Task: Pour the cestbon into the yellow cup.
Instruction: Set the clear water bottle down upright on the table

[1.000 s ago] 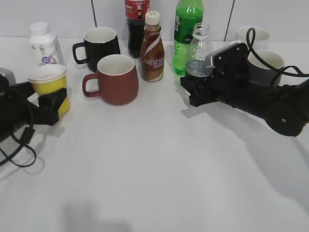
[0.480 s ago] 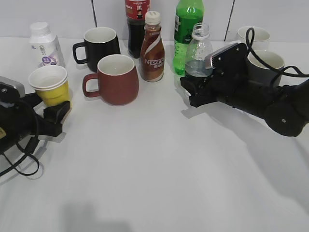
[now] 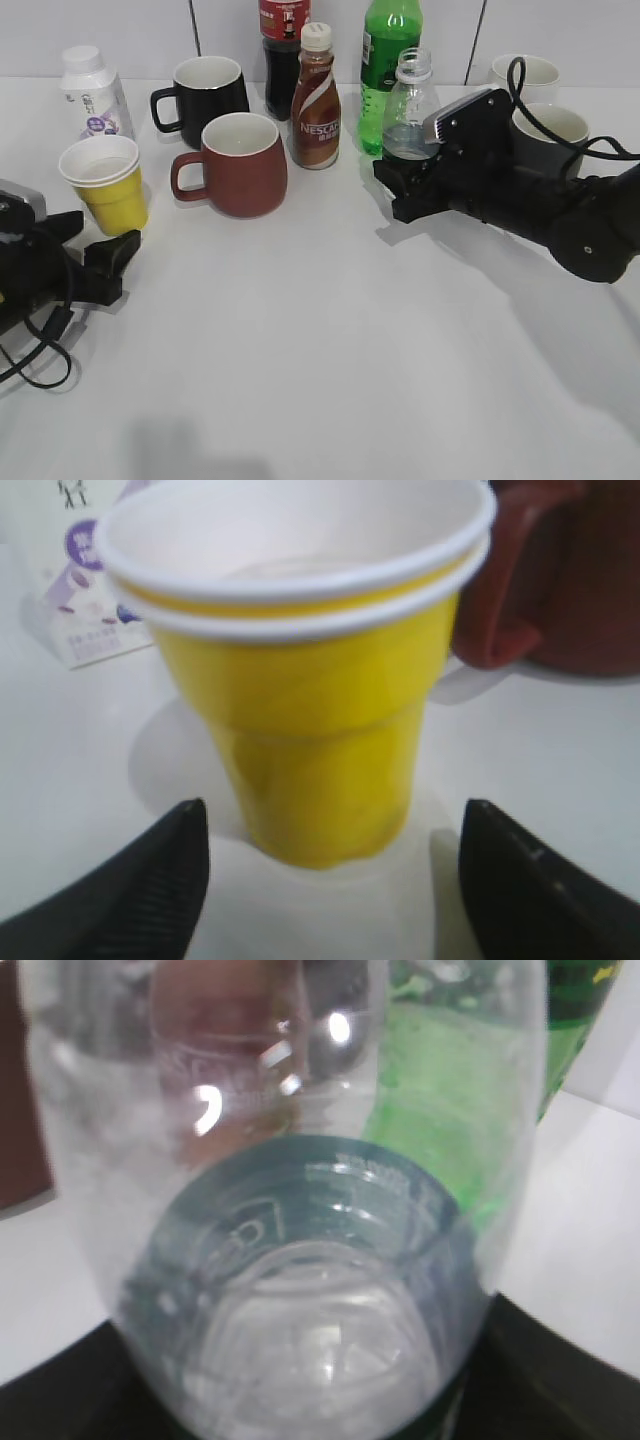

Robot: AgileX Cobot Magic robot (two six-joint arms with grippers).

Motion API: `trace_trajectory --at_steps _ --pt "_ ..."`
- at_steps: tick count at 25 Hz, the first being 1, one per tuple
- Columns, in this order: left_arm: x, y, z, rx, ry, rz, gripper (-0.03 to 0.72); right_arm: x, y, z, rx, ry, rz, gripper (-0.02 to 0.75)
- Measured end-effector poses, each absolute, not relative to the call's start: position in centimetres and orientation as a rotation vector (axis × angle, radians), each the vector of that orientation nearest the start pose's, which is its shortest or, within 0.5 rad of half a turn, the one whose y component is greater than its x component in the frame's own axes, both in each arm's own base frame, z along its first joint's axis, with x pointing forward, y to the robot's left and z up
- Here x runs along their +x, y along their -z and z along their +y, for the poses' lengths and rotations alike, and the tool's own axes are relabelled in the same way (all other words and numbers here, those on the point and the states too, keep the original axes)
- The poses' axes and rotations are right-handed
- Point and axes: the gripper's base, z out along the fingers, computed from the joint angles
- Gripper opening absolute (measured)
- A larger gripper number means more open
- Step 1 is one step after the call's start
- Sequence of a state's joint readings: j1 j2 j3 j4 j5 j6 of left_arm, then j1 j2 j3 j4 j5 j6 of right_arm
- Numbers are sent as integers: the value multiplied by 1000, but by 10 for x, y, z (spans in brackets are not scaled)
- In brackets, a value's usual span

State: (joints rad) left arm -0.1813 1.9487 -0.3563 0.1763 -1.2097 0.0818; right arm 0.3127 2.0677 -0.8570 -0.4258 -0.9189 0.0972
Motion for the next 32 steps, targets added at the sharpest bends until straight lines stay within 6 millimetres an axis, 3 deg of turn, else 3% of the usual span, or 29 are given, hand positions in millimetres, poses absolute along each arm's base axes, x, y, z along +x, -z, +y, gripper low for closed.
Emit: trace_trajectory --at_steps 8,13,22,32 --pt "241 -101 -59 407 176 1837 609 352 -115 145 -666 -402 1699 459" --pt "227 -116 -56 343 215 1817 608 352 -115 145 -666 -402 1700 461" --pt "215 -141 -58 318 299 1778 592 346 -108 144 -617 -463 1771 597" --pt "200 -176 -59 295 385 1769 592 333 -106 137 -580 -461 1903 607"
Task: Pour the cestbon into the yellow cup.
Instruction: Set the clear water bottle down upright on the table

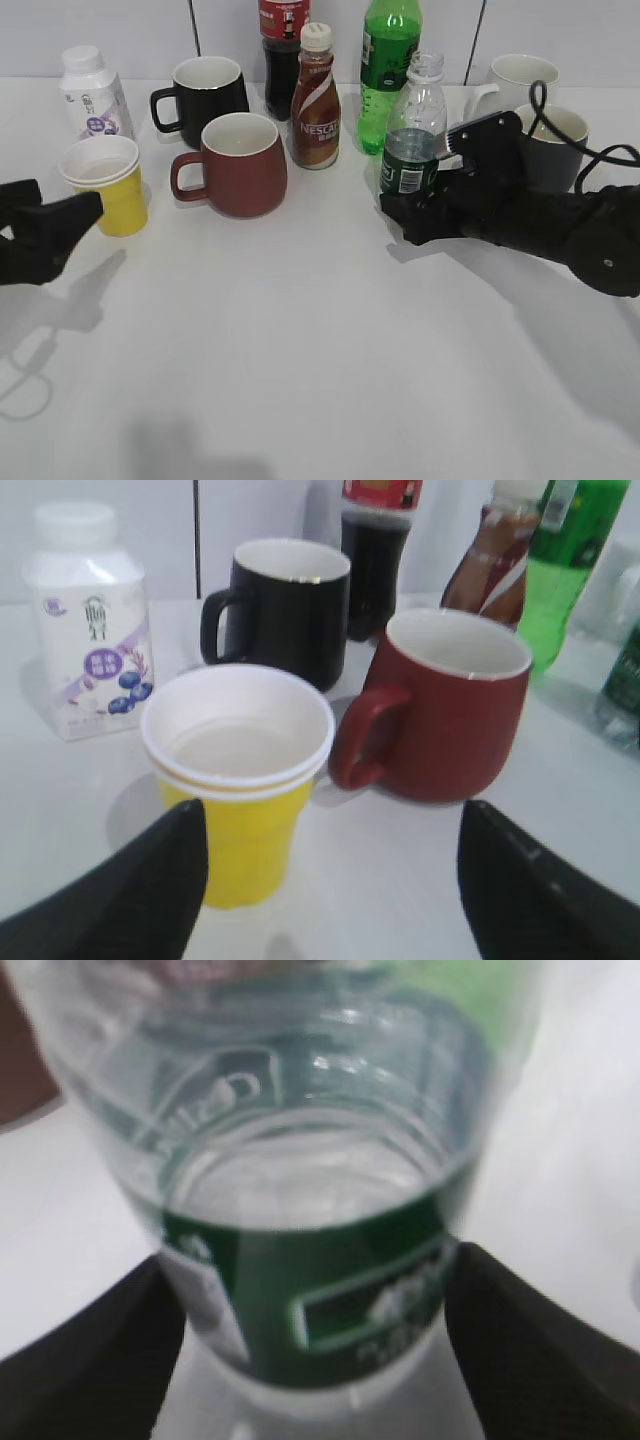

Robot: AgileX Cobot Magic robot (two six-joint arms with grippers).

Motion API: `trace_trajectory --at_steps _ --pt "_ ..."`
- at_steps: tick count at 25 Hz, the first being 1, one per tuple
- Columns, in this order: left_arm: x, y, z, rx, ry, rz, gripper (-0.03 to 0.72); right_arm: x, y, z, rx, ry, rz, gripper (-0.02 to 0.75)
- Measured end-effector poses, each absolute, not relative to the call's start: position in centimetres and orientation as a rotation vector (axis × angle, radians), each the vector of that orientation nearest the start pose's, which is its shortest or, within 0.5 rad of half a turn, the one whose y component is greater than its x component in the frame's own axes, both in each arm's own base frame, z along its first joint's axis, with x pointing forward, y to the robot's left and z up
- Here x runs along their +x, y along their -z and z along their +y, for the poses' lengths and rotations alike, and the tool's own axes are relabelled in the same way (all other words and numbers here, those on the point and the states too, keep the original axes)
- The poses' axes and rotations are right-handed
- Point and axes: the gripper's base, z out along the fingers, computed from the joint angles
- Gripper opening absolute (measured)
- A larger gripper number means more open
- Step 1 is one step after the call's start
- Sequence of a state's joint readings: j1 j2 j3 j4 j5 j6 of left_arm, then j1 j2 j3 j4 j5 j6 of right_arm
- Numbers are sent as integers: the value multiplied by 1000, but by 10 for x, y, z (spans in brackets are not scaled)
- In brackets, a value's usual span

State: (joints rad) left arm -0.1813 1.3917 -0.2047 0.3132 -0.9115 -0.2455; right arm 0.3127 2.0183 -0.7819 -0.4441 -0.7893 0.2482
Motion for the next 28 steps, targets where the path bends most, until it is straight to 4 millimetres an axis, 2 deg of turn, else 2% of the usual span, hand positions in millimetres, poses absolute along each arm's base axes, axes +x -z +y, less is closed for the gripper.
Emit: trace_trajectory --at_steps 8,16,22,28 --pt "193 -202 -58 283 392 1820 548 319 -114 128 -547 -426 2030 607" --pt "194 -246 -57 235 313 1880 541 310 -124 126 -573 -442 2148 597" --pt "191 -271 -66 188 239 2091 541 304 -131 124 -572 -445 2218 596" --pt "178 -297 -65 88 157 2367 541 295 -149 120 -583 -420 2265 596"
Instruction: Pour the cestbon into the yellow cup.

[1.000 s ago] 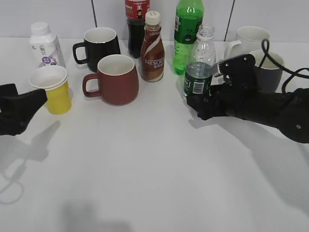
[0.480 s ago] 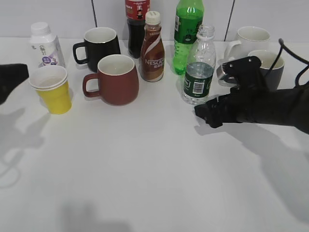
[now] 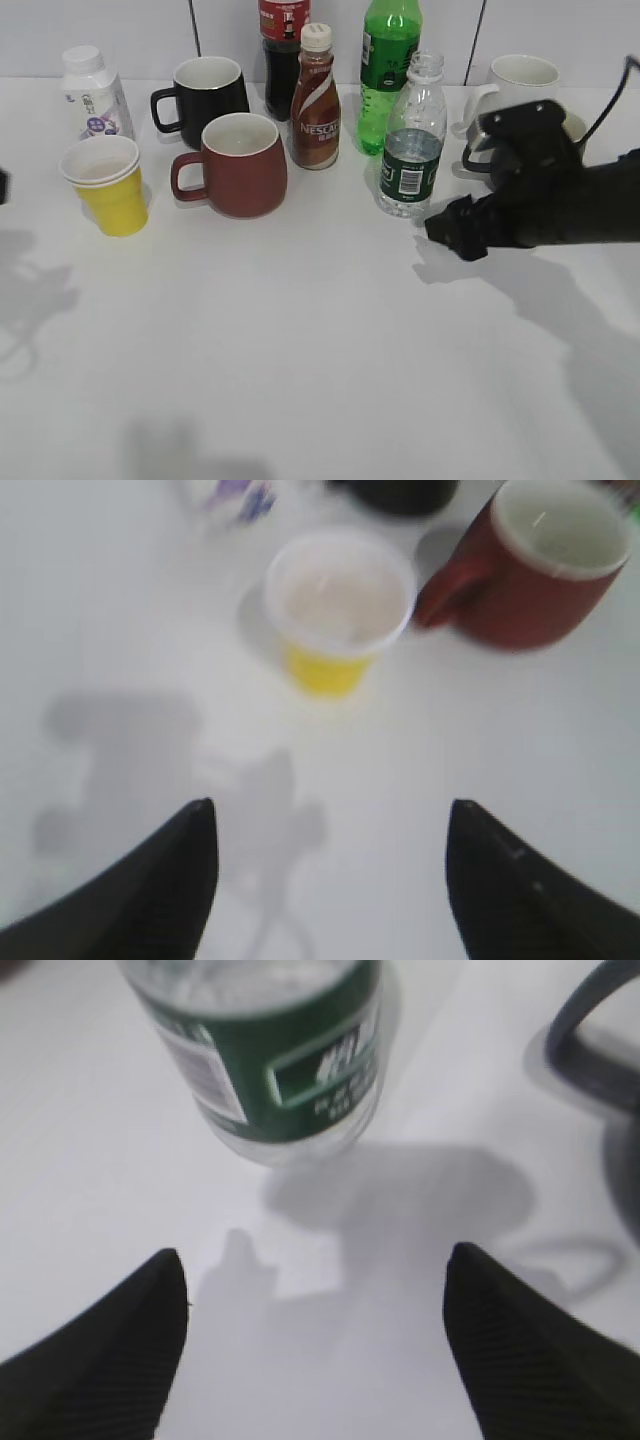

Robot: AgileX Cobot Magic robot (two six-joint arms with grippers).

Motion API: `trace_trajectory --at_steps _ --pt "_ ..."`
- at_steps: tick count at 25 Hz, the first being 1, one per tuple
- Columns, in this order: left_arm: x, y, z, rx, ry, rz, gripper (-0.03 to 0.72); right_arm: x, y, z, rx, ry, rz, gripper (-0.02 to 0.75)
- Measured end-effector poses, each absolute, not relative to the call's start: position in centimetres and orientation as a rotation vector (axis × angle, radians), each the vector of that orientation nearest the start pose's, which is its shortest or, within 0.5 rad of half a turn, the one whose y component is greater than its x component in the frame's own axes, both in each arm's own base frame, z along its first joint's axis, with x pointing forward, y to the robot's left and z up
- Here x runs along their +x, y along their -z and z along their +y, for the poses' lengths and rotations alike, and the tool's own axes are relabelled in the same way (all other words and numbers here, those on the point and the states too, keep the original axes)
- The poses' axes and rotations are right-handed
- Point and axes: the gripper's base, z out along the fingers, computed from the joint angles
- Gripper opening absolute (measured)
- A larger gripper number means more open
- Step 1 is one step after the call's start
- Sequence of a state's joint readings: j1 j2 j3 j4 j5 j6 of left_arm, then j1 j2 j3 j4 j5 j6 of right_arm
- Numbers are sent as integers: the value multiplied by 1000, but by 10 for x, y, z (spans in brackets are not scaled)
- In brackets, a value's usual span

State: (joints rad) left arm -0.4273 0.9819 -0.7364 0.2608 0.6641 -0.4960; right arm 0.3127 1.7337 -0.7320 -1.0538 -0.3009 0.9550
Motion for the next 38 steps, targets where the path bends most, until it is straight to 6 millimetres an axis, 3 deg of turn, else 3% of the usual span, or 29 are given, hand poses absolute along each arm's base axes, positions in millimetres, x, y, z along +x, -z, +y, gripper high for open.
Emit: trace_trajectory --at_steps 8,12,17,22,29,31,34,36,38 --pt "139 -340 -47 -11 77 2585 541 275 -182 122 -661 -526 2281 596" --pt "107 -356 -39 -16 206 2534 541 265 -192 123 -638 -596 2317 594" --pt "73 -369 -33 40 373 2432 541 269 -207 112 -567 -428 2255 593" --pt "46 -377 -21 161 374 2303 541 268 -239 93 -444 -217 2125 592" --pt "19 -378 -9 279 343 2179 540 245 -266 55 -264 130 1994 592" --pt "16 -371 -7 300 332 2177 540 237 -266 38 -198 318 2040 592" --pt "15 -356 -7 326 313 2204 540 219 -258 17 -115 552 2247 592" --pt "16 -347 -8 349 297 2225 540 204 -252 20 -102 453 2406 592" --pt "19 -339 -8 385 264 2242 540 188 -253 28 -201 299 2502 592"
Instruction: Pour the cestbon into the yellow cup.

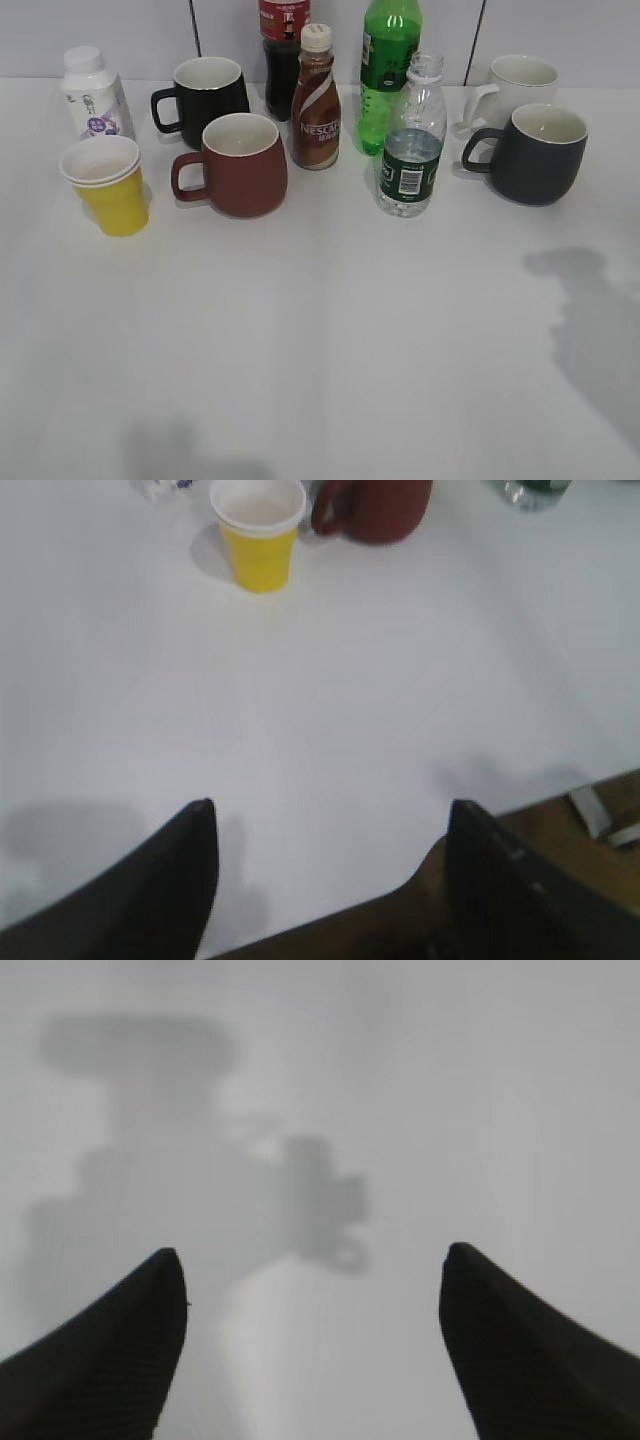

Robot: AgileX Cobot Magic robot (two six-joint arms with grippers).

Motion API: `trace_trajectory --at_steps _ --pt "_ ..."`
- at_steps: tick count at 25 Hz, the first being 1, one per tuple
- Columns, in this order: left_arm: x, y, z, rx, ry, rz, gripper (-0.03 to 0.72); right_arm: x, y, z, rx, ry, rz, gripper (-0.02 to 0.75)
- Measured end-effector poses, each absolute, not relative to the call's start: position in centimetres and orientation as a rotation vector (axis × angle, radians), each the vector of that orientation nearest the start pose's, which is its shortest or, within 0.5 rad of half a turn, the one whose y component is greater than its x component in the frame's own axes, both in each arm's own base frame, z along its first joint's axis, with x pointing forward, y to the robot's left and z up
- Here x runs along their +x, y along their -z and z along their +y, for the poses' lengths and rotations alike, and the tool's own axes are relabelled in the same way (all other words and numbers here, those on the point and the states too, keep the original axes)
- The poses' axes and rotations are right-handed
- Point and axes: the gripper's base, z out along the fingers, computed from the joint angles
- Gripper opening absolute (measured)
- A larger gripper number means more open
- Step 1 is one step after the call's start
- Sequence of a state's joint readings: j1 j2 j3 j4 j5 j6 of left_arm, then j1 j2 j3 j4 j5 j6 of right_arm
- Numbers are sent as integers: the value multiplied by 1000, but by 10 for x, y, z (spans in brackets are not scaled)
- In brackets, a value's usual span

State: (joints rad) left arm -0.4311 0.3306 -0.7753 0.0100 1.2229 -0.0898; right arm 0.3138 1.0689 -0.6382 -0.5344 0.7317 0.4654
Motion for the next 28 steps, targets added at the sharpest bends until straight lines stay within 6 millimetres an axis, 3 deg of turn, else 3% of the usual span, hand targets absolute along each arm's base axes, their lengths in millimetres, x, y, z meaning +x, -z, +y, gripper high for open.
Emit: trace_trajectory --at_steps 3,6,11,15,20,28 --pt "22 -327 -9 420 238 2274 540 159 -266 38 -301 58 2546 592" --pt "24 -312 -10 442 223 2320 540 121 -287 36 -366 -96 2480 592" --pt "17 -288 -6 496 187 2328 540 60 -309 20 -394 -154 2297 592" --pt "6 -287 -1 488 202 2237 540 23 -301 8 -376 -169 2162 592" --pt "6 -288 -1 472 218 2160 540 3 -280 2 -363 -179 2068 592" --pt "13 -283 -4 471 222 2119 540 -1 -281 0 -357 -183 2022 592"
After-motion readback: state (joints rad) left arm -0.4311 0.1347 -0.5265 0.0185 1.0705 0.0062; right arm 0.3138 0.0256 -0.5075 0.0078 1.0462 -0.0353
